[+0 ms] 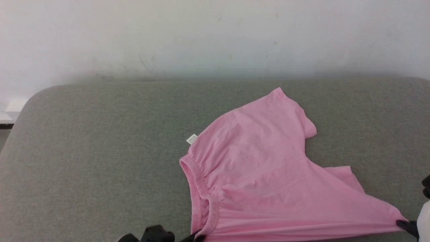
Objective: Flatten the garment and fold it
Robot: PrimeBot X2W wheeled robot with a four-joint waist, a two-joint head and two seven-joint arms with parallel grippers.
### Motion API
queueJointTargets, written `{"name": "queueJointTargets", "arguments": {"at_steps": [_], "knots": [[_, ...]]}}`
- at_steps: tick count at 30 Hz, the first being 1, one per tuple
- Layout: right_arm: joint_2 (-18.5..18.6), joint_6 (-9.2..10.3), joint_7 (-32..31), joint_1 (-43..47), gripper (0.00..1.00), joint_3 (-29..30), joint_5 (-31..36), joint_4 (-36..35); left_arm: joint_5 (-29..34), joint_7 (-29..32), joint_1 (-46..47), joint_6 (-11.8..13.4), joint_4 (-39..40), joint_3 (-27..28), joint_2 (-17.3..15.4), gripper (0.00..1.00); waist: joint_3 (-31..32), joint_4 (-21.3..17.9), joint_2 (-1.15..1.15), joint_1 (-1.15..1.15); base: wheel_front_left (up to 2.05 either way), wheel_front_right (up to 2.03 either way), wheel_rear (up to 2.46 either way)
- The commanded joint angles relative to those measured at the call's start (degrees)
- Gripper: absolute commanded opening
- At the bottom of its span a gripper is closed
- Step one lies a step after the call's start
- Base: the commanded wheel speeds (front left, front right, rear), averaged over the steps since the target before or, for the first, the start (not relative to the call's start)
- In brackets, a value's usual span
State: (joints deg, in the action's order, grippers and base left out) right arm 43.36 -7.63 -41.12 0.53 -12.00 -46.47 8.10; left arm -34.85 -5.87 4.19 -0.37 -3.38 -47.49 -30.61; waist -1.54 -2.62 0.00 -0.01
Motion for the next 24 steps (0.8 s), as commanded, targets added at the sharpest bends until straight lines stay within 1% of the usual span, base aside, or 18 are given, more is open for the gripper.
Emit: {"name": "queueJointTargets", "arguments": {"at_steps": [1,5,6,7,11,14,18,24], "knots": [[-0.7,0.14,-0.4,1.9,0.00,2.8,0.6,-2.1,-0.6,0.7,-1.8,0.7,1.4,-0.3,-1.1,0.00,0.6,0.9,0.00,0.01,0.00,0.00,0.00],[-3.7,0.14,-1.5,3.2,0.00,8.5,2.3,-7.3,0.3,1.1,-1.6,0.8,3.5,-1.2,-1.0,0.00,-0.4,2.0,0.00,0.01,0.00,0.00,0.00],[-3.7,0.14,-1.5,3.2,0.00,8.5,2.3,-7.3,0.3,1.1,-1.6,0.8,3.5,-1.2,-1.0,0.00,-0.4,2.0,0.00,0.01,0.00,0.00,0.00],[-4.5,0.14,-1.8,2.9,0.00,9.7,2.6,-8.5,0.6,0.8,-1.0,0.8,3.8,-1.0,-0.8,0.00,-0.8,2.3,0.00,0.01,0.00,0.00,0.00],[-7.8,0.14,-3.7,-0.2,0.00,13.7,3.2,-12.5,1.5,-0.7,2.5,1.2,5.0,0.3,0.7,0.00,-2.6,3.8,0.00,0.01,0.00,0.00,0.00],[-9.9,0.14,-5.4,-4.4,0.00,15.4,3.7,-14.2,1.8,-1.5,5.5,1.2,5.5,1.4,1.8,0.00,-4.5,4.8,0.00,0.01,0.00,0.00,0.00],[-13.1,0.14,-8.0,-12.1,0.00,16.0,4.7,-13.1,2.1,-2.0,9.7,0.7,4.8,2.5,3.2,0.00,-7.5,6.2,0.00,0.01,0.00,0.00,0.00],[-16.2,0.14,-10.7,-25.3,0.00,14.5,9.1,-5.9,2.7,-3.0,16.1,0.3,1.7,4.2,5.5,0.00,-12.9,8.8,0.00,0.01,0.00,0.00,0.00]]}}
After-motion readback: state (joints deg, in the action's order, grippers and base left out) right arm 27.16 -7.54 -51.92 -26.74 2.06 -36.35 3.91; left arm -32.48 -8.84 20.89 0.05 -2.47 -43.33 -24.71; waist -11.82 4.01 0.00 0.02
